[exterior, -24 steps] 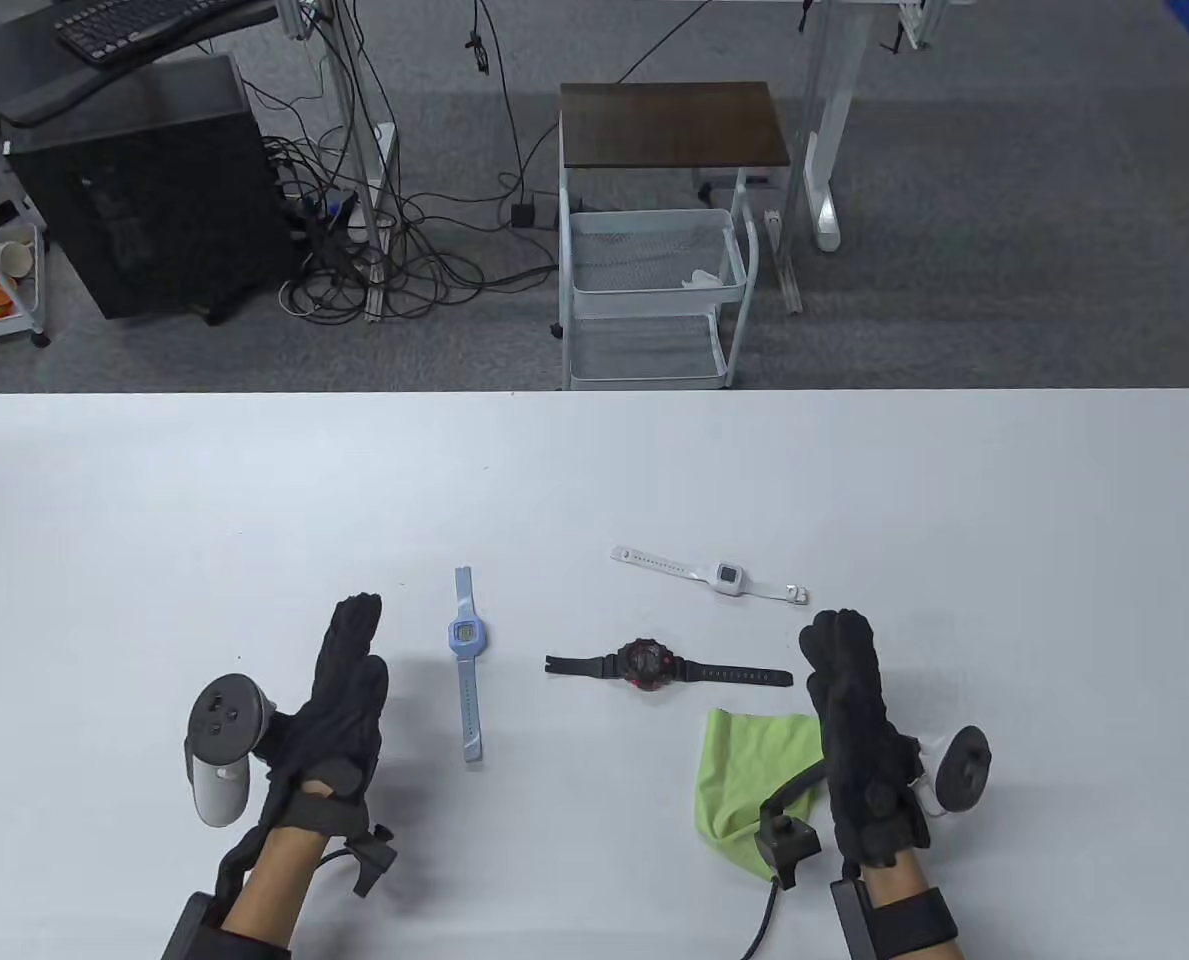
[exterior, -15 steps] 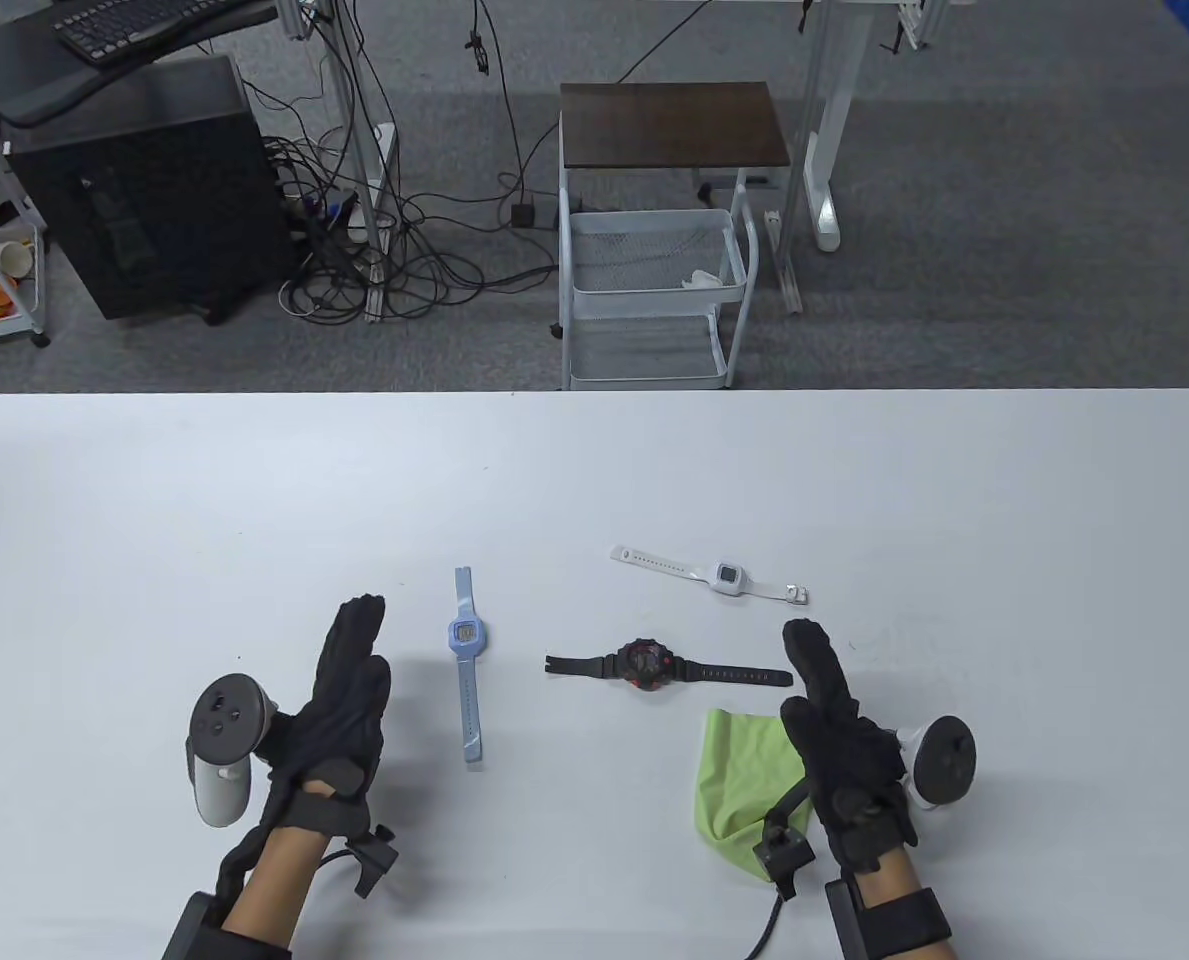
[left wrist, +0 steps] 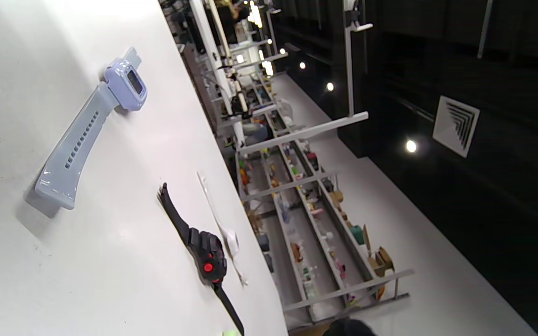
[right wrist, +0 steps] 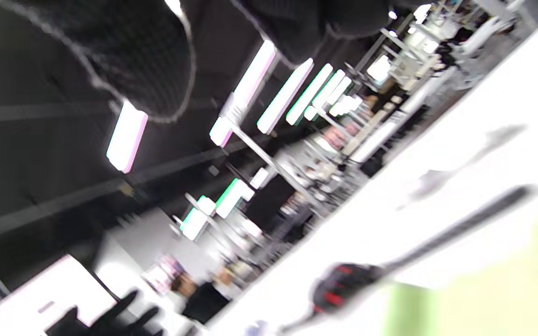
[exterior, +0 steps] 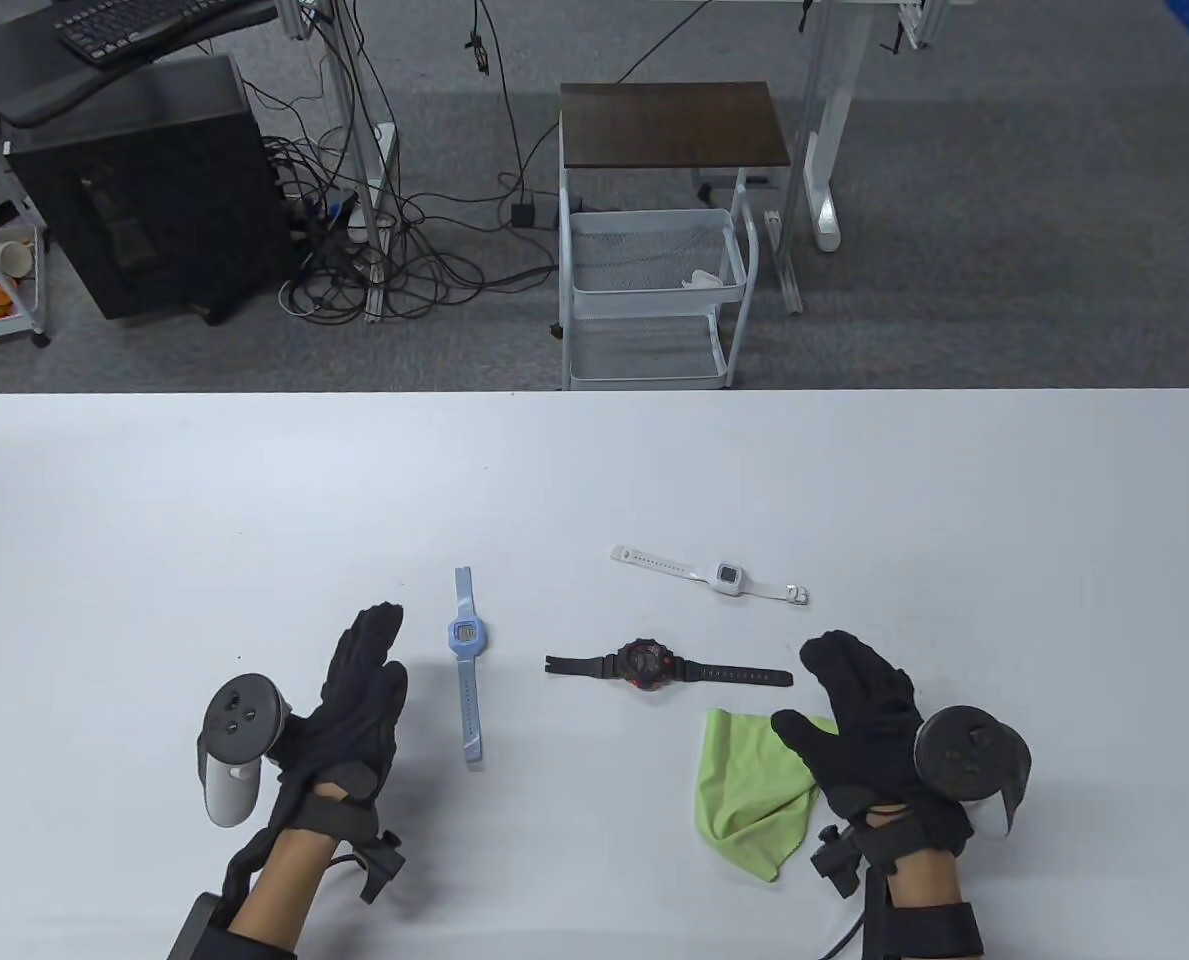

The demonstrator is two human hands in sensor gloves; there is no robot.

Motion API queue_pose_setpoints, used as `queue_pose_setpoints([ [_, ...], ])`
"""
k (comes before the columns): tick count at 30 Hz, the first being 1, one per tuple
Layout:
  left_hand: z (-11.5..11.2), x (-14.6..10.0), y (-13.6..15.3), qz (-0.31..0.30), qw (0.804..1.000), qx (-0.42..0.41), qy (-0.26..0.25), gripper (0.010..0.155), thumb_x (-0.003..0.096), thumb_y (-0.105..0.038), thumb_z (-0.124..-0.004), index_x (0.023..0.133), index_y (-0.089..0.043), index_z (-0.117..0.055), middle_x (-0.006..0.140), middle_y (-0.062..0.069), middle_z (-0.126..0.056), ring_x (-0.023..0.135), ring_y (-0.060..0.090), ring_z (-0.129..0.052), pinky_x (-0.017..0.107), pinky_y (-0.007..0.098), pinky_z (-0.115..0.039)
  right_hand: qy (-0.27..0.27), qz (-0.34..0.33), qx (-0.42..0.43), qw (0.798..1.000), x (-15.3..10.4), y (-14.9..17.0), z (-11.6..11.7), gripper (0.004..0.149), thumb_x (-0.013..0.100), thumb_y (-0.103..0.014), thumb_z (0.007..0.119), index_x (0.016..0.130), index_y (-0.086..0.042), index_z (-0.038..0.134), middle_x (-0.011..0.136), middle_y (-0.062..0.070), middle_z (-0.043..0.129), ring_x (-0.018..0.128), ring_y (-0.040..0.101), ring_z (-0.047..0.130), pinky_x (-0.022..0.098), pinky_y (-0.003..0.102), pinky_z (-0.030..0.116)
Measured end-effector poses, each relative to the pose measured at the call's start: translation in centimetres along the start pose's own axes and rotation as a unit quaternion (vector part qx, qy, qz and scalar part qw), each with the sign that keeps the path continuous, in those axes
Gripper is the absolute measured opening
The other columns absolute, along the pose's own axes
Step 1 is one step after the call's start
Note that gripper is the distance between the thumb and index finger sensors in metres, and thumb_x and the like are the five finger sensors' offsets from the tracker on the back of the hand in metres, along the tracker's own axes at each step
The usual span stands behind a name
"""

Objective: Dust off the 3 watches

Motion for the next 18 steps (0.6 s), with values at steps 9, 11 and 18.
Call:
queue_pose_setpoints([
  [9,-0.3,0.1,0.6,0.021,1.0,-0.002,0.009,0.078,0.0582,-0.071,-0.045,0.117,-0.032,-0.011,0.122,0.009,0.0,0.109,0.046,0.009,0.062,0.073,0.002,-0.174,0.127,-0.162,0.963,0.2,3.8,3.4,0.067,0.035,-0.03,0.092,0.097,-0.032,0.065,0.11,0.022,0.019,0.096,0.053,0.026,0.048,0.082,0.005],
  [11,-0.4,0.2,0.7,0.023,1.0,-0.002,0.013,0.078,0.0581,-0.071,-0.044,0.117,-0.032,-0.011,0.122,0.009,0.001,0.109,0.046,0.009,0.062,0.073,0.002,-0.187,0.144,-0.184,0.954,0.3,4.7,3.8,0.069,0.035,-0.028,0.091,0.098,-0.034,0.063,0.109,0.021,0.015,0.096,0.052,0.024,0.048,0.081,0.004],
  [18,-0.6,0.2,0.8,0.03,0.999,0.001,0.022,0.078,0.0582,-0.071,-0.045,0.117,-0.032,-0.011,0.122,0.009,0.001,0.108,0.046,0.009,0.062,0.073,0.002,-0.223,0.161,-0.215,0.937,0.6,6.4,5.6,0.069,0.036,-0.034,0.092,0.098,-0.034,0.06,0.109,0.02,0.011,0.097,0.051,0.025,0.048,0.08,0.003],
])
Point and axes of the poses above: the tracker on the back of each hand, its own y axis roughly to the little-finger side, its own x axis roughly from the wrist to the fingertips, z = x × y, the point moved 5 cm from there along x, roughly from the wrist to the fingertips
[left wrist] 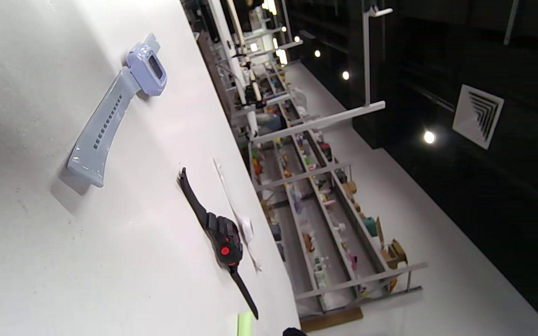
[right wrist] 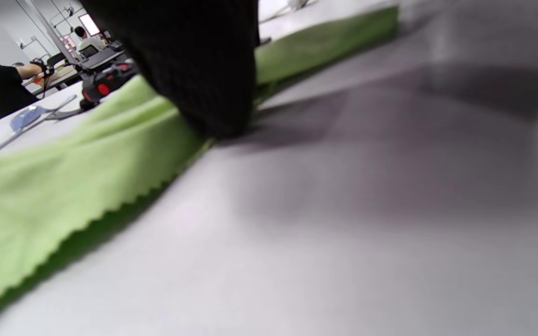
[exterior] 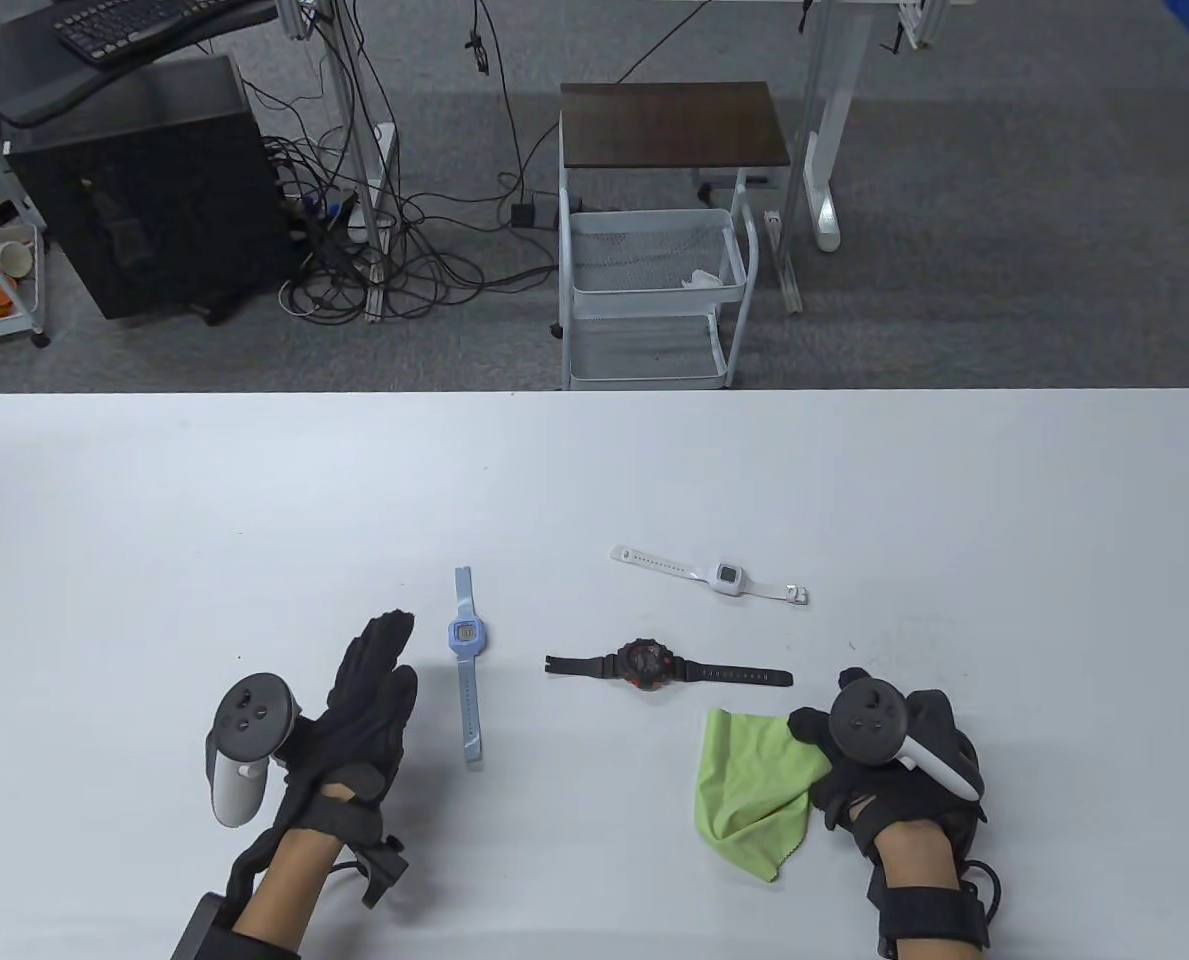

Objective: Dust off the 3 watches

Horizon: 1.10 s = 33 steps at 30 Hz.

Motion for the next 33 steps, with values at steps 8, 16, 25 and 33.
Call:
queue_pose_setpoints([
  [8,-0.1,0.1,0.1,0.005,1.0,0.003,0.004,0.078,0.0583,-0.07,-0.045,0.117,-0.031,-0.011,0.121,0.009,0.001,0.108,0.046,0.009,0.062,0.073,0.002,0.021,-0.01,-0.003,1.0,0.2,-0.2,-0.1,0.059,0.039,-0.037,0.089,0.093,-0.031,0.068,0.109,0.022,0.019,0.095,0.052,0.032,0.049,0.081,0.005],
  [16,-0.2,0.1,0.3,0.01,1.0,0.004,0.006,0.078,0.0584,-0.07,-0.045,0.117,-0.031,-0.011,0.121,0.009,0.001,0.108,0.046,0.009,0.062,0.073,0.002,0.058,-0.025,-0.006,0.998,0.7,-0.6,-0.5,0.047,0.04,-0.035,0.088,0.085,-0.026,0.077,0.108,0.025,0.034,0.091,0.053,0.044,0.05,0.081,0.009],
  [25,-0.2,0.1,0.3,0.014,1.0,0.003,0.008,0.078,0.0584,-0.07,-0.045,0.117,-0.031,-0.012,0.121,0.009,0.001,0.108,0.046,0.01,0.062,0.073,0.003,0.095,-0.05,0.012,0.994,0.6,-0.9,-1.1,0.04,0.041,-0.036,0.086,0.079,-0.025,0.084,0.107,0.025,0.041,0.088,0.053,0.05,0.051,0.081,0.011],
  [33,0.0,0.2,0.3,0.014,1.0,0.003,0.006,0.078,0.0585,-0.07,-0.045,0.117,-0.031,-0.012,0.121,0.009,0.001,0.108,0.046,0.01,0.062,0.073,0.003,0.147,-0.074,0.044,0.985,-0.4,-1.2,-2.6,0.039,0.041,-0.037,0.086,0.078,-0.025,0.085,0.105,0.026,0.046,0.085,0.052,0.055,0.051,0.082,0.015],
])
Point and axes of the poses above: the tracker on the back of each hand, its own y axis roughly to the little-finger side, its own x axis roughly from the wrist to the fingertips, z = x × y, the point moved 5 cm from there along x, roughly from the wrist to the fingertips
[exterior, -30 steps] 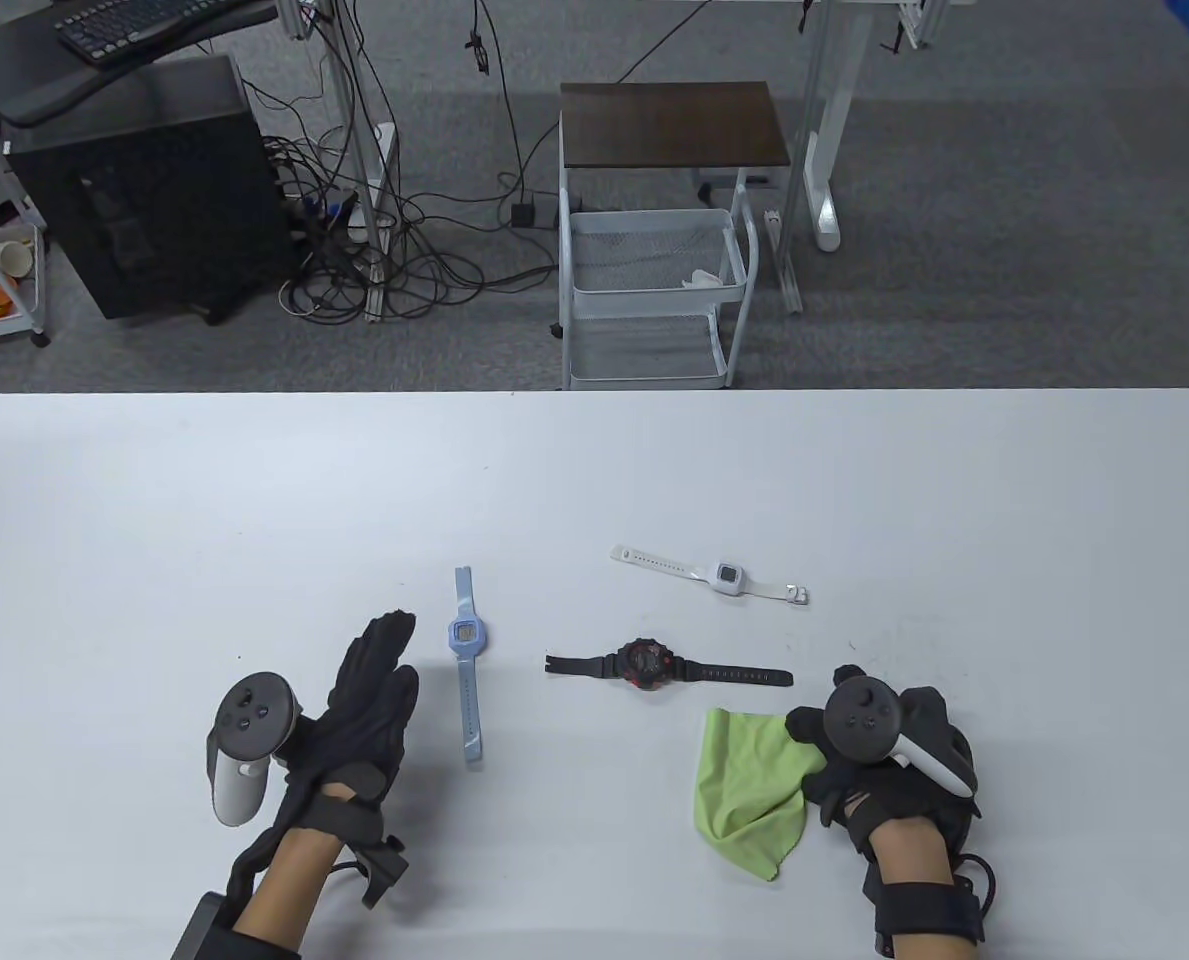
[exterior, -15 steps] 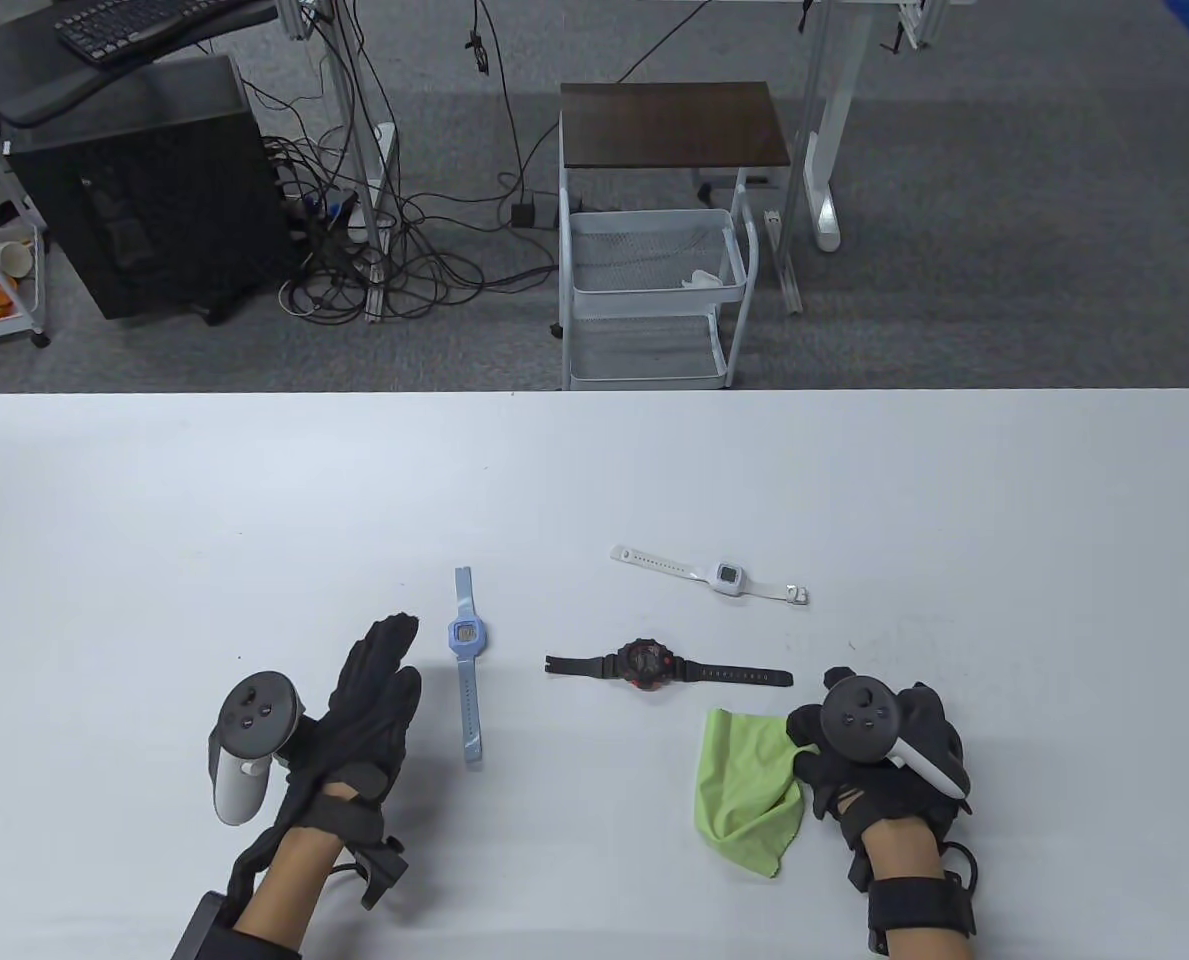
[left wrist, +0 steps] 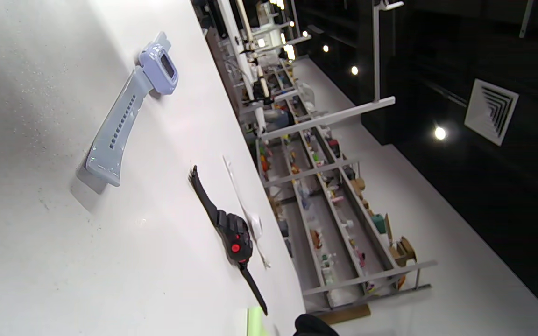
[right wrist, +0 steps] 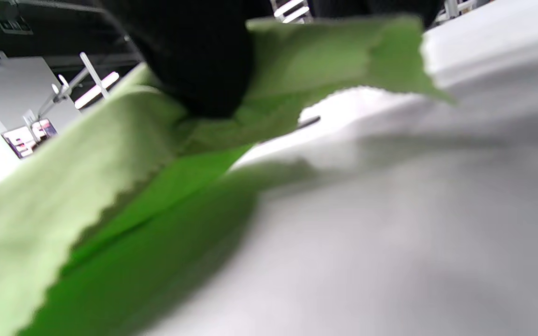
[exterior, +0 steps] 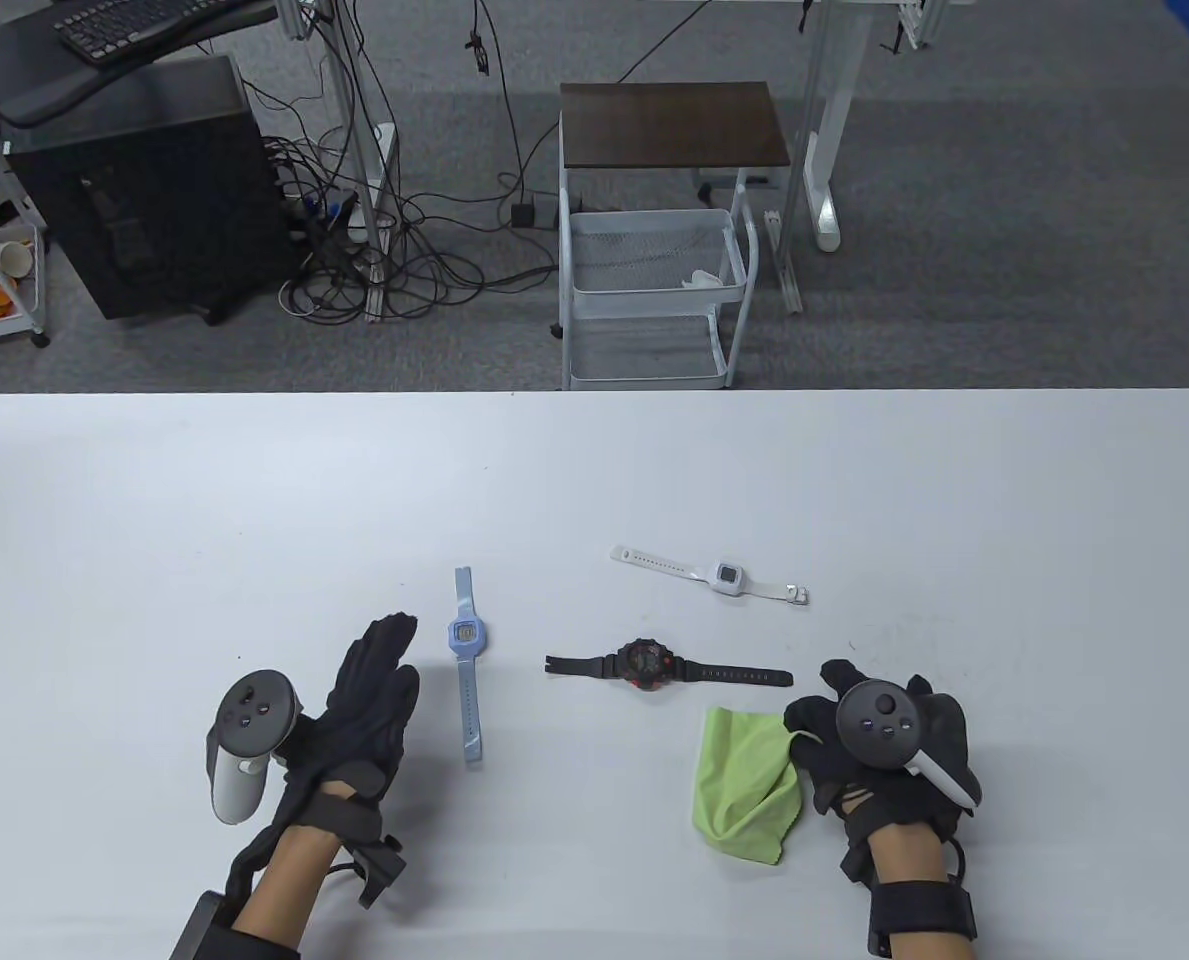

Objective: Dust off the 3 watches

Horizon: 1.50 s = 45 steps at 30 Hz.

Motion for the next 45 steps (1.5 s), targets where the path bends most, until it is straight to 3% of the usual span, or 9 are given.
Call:
queue_pose_setpoints([
  [16,0.2,0.1,0.2,0.009,1.0,0.003,-0.002,0.077,0.0589,-0.069,-0.045,0.117,-0.03,-0.014,0.122,0.009,0.0,0.108,0.046,0.01,0.062,0.072,0.003,0.139,-0.093,0.096,0.981,-2.2,-3.2,-4.0,0.039,0.041,-0.039,0.085,0.076,-0.025,0.086,0.1,0.027,0.056,0.078,0.051,0.065,0.05,0.082,0.024],
  [21,0.2,0.1,0.3,0.014,1.0,0.008,-0.002,0.076,0.0592,-0.068,-0.046,0.117,-0.029,-0.015,0.122,0.01,-0.001,0.108,0.046,0.009,0.062,0.072,0.003,0.188,-0.127,0.146,0.963,-3.0,-4.4,-5.1,0.038,0.041,-0.04,0.085,0.075,-0.024,0.088,0.099,0.027,0.06,0.076,0.05,0.069,0.05,0.082,0.028],
  [25,0.2,0.1,0.5,0.021,1.0,0.011,0.001,0.076,0.0594,-0.068,-0.046,0.117,-0.029,-0.017,0.122,0.01,-0.002,0.108,0.046,0.009,0.062,0.072,0.003,0.241,-0.179,0.199,0.933,-3.9,-5.4,-6.2,0.038,0.042,-0.041,0.084,0.075,-0.023,0.087,0.099,0.026,0.062,0.076,0.05,0.07,0.05,0.082,0.03],
  [38,0.8,0.7,1.5,0.07,0.995,0.067,-0.019,0.069,0.0614,-0.06,-0.051,0.117,-0.026,-0.027,0.122,0.01,-0.009,0.108,0.045,0.009,0.063,0.072,0.003,0.277,-0.22,0.241,0.904,-5.0,-6.4,-7.3,0.038,0.042,-0.041,0.083,0.075,-0.022,0.087,0.098,0.025,0.065,0.076,0.048,0.073,0.051,0.082,0.031],
  [45,2.0,4.4,1.6,0.154,0.977,0.148,-0.017,0.063,0.0621,-0.053,-0.055,0.117,-0.029,-0.035,0.123,0.009,-0.011,0.109,0.044,0.008,0.065,0.071,0.002,0.278,-0.221,0.256,0.899,-4.9,-6.4,-7.4,0.039,0.042,-0.042,0.083,0.075,-0.022,0.087,0.098,0.025,0.065,0.075,0.048,0.073,0.051,0.082,0.032],
])
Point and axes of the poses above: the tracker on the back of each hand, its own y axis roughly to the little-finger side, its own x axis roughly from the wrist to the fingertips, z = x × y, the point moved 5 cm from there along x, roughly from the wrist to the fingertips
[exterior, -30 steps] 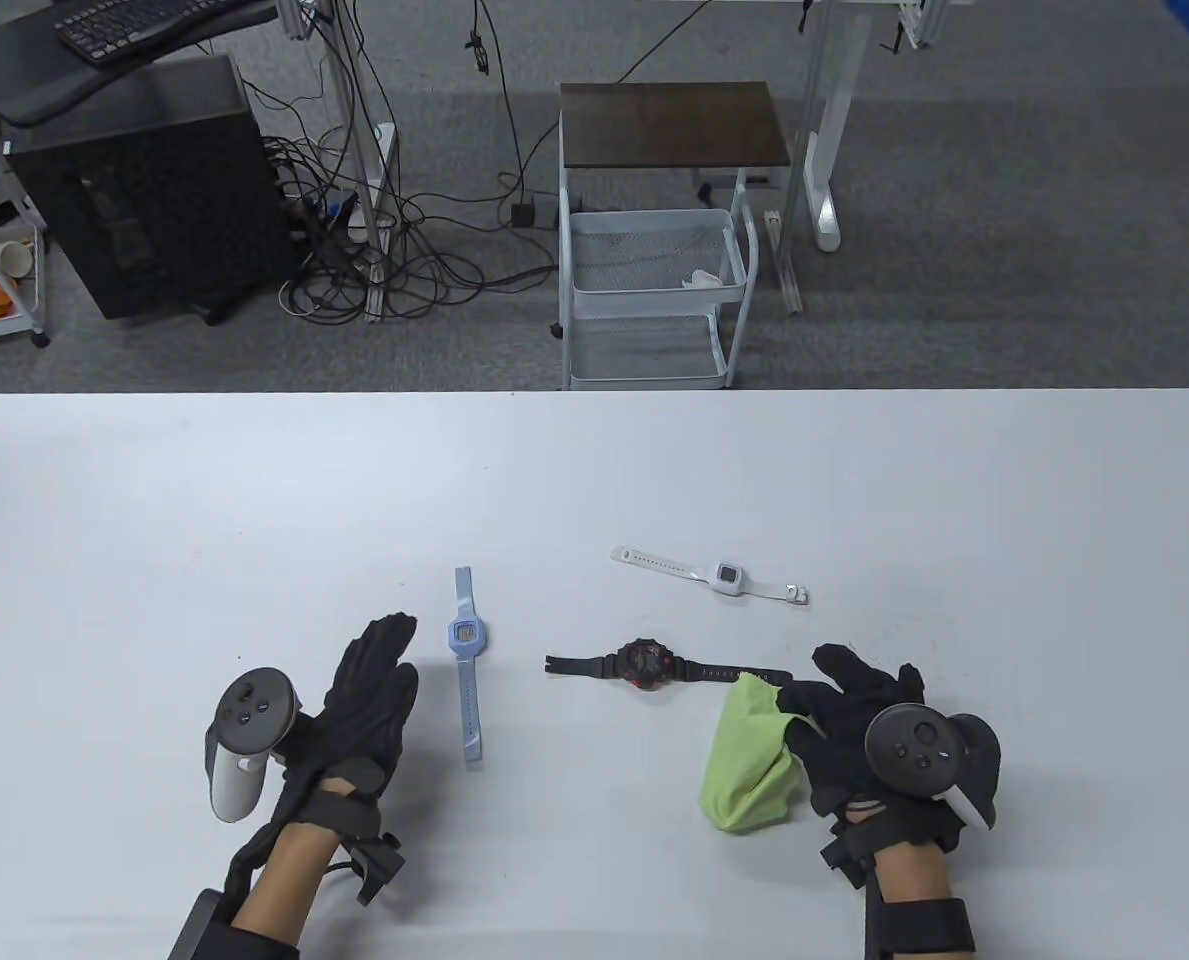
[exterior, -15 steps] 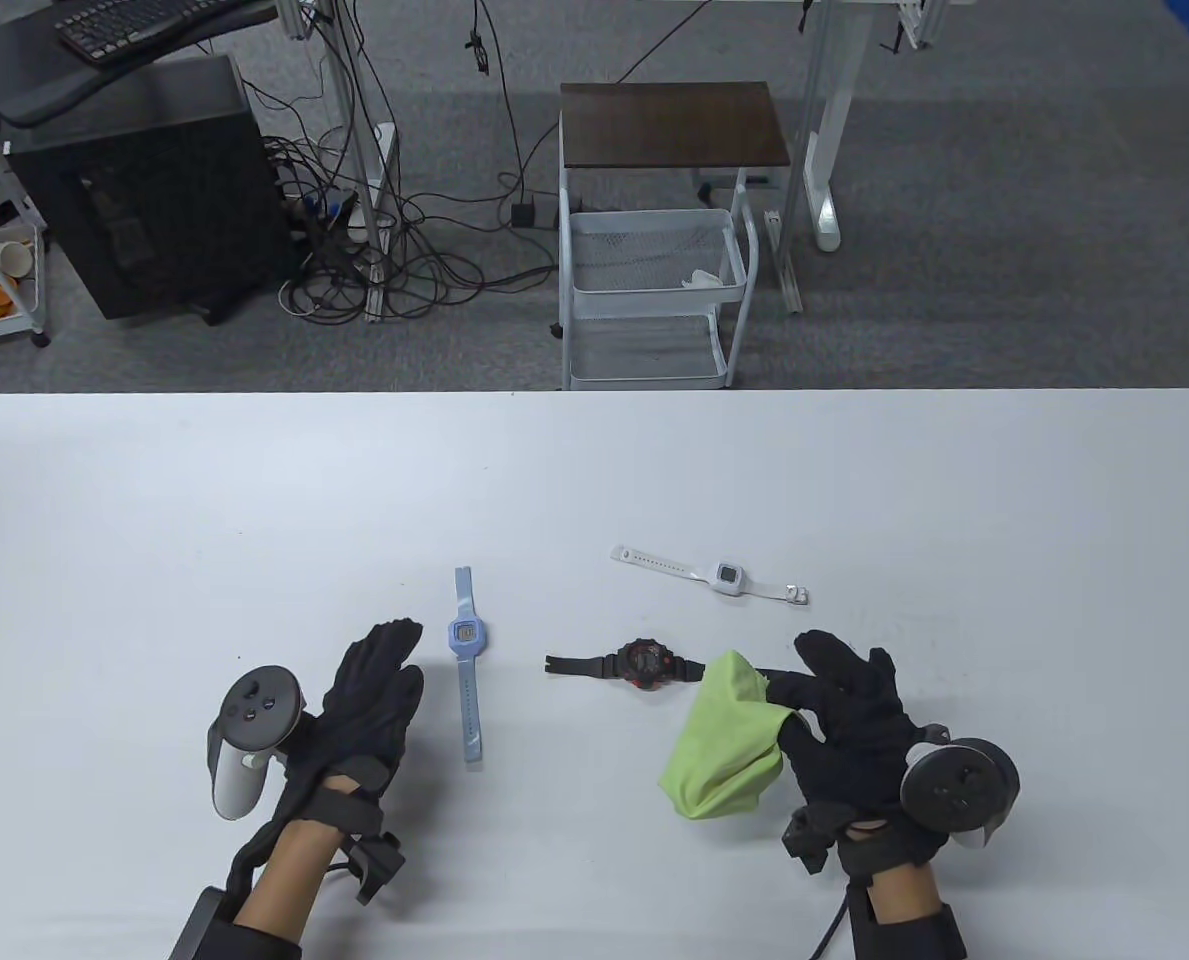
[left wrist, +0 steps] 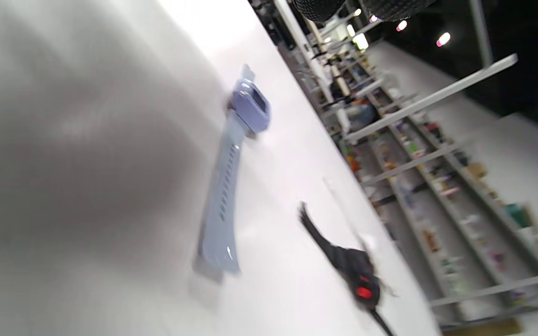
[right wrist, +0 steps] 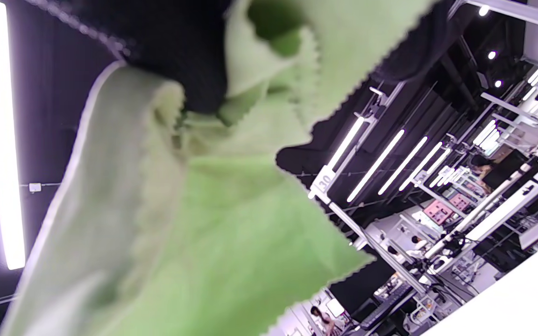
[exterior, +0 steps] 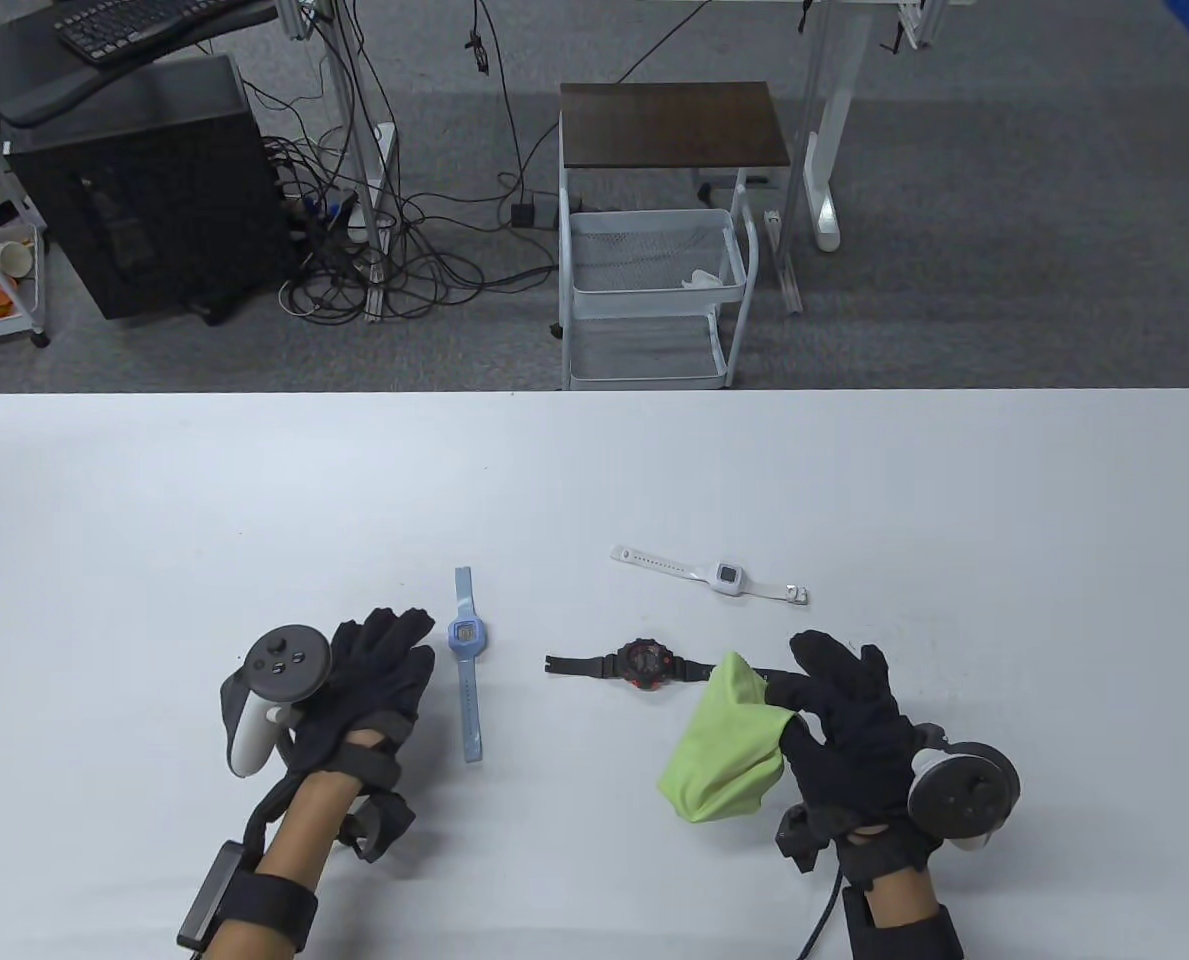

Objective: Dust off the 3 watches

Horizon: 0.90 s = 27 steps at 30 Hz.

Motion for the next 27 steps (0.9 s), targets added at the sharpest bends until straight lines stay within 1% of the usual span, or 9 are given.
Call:
queue_pose_setpoints([
  [3,0.7,2.3,-0.3,0.035,0.997,0.064,-0.004,0.061,0.0616,-0.052,-0.058,0.117,-0.034,-0.04,0.123,0.009,-0.011,0.109,0.042,0.008,0.066,0.07,0.001,0.002,0.0,0.005,1.0,0.0,-0.1,0.0,0.038,0.042,-0.042,0.083,0.075,-0.022,0.087,0.098,0.025,0.065,0.075,0.048,0.074,0.051,0.082,0.032],
  [7,0.5,5.7,-0.5,0.063,0.993,0.102,0.003,0.055,0.0606,-0.046,-0.062,0.114,-0.041,-0.049,0.124,0.005,-0.013,0.11,0.04,0.007,0.067,0.07,-0.001,0.0,0.003,0.011,1.0,0.0,0.1,0.1,0.039,0.042,-0.042,0.083,0.075,-0.022,0.087,0.098,0.025,0.065,0.076,0.048,0.073,0.051,0.082,0.032],
  [10,0.3,7.6,-0.4,0.079,0.987,0.137,0.002,0.055,0.06,-0.044,-0.064,0.113,-0.044,-0.05,0.124,0.004,-0.013,0.111,0.039,0.006,0.068,0.07,-0.002,-0.001,0.006,0.015,1.0,-0.1,0.1,0.2,0.039,0.042,-0.042,0.083,0.075,-0.022,0.088,0.099,0.025,0.065,0.076,0.049,0.073,0.051,0.082,0.032],
  [14,0.1,10.0,-0.2,0.11,0.979,0.173,0.004,0.058,0.0596,-0.045,-0.066,0.114,-0.045,-0.046,0.124,0.003,-0.012,0.111,0.039,0.006,0.068,0.07,-0.003,0.001,0.004,0.023,1.0,0.1,-0.1,0.2,0.039,0.042,-0.042,0.083,0.075,-0.022,0.087,0.099,0.025,0.065,0.076,0.049,0.073,0.051,0.082,0.032],
  [17,0.3,11.1,-0.4,0.126,0.975,0.184,0.005,0.062,0.0588,-0.048,-0.069,0.115,-0.043,-0.043,0.124,0.004,-0.011,0.111,0.039,0.007,0.068,0.07,-0.003,0.002,0.004,0.025,1.0,0.1,0.0,0.2,0.039,0.042,-0.042,0.083,0.075,-0.022,0.088,0.099,0.025,0.065,0.076,0.049,0.073,0.052,0.082,0.032],
  [20,0.7,12.0,-0.9,0.145,0.968,0.206,0.003,0.07,0.0572,-0.054,-0.072,0.116,-0.039,-0.037,0.124,0.004,-0.011,0.111,0.039,0.006,0.068,0.07,-0.003,0.001,0.008,0.026,1.0,0.2,0.0,0.2,0.039,0.042,-0.042,0.083,0.075,-0.022,0.088,0.099,0.025,0.065,0.076,0.049,0.073,0.051,0.082,0.032],
  [23,0.8,12.6,-1.7,0.158,0.961,0.228,-0.002,0.074,0.056,-0.056,-0.074,0.116,-0.036,-0.035,0.123,0.005,-0.014,0.113,0.039,0.002,0.069,0.07,-0.004,0.004,0.007,0.029,1.0,0.2,0.0,0.2,0.039,0.042,-0.042,0.083,0.075,-0.022,0.088,0.098,0.025,0.065,0.076,0.049,0.073,0.051,0.082,0.032],
  [25,0.6,13.0,-2.1,0.17,0.953,0.25,0.0,0.074,0.0558,-0.056,-0.074,0.116,-0.035,-0.035,0.123,0.005,-0.016,0.113,0.039,-0.001,0.069,0.071,-0.005,0.004,0.006,0.029,1.0,0.2,-0.1,0.2,0.039,0.043,-0.042,0.083,0.075,-0.022,0.088,0.098,0.025,0.066,0.076,0.049,0.074,0.051,0.082,0.032],
  [27,0.4,13.5,-2.4,0.189,0.941,0.282,0.003,0.075,0.0557,-0.056,-0.074,0.115,-0.033,-0.035,0.122,0.005,-0.021,0.114,0.04,-0.004,0.069,0.071,-0.006,0.003,0.006,0.03,1.0,0.2,-0.1,0.3,0.039,0.042,-0.042,0.083,0.075,-0.022,0.088,0.098,0.025,0.066,0.076,0.049,0.074,0.051,0.082,0.032],
])
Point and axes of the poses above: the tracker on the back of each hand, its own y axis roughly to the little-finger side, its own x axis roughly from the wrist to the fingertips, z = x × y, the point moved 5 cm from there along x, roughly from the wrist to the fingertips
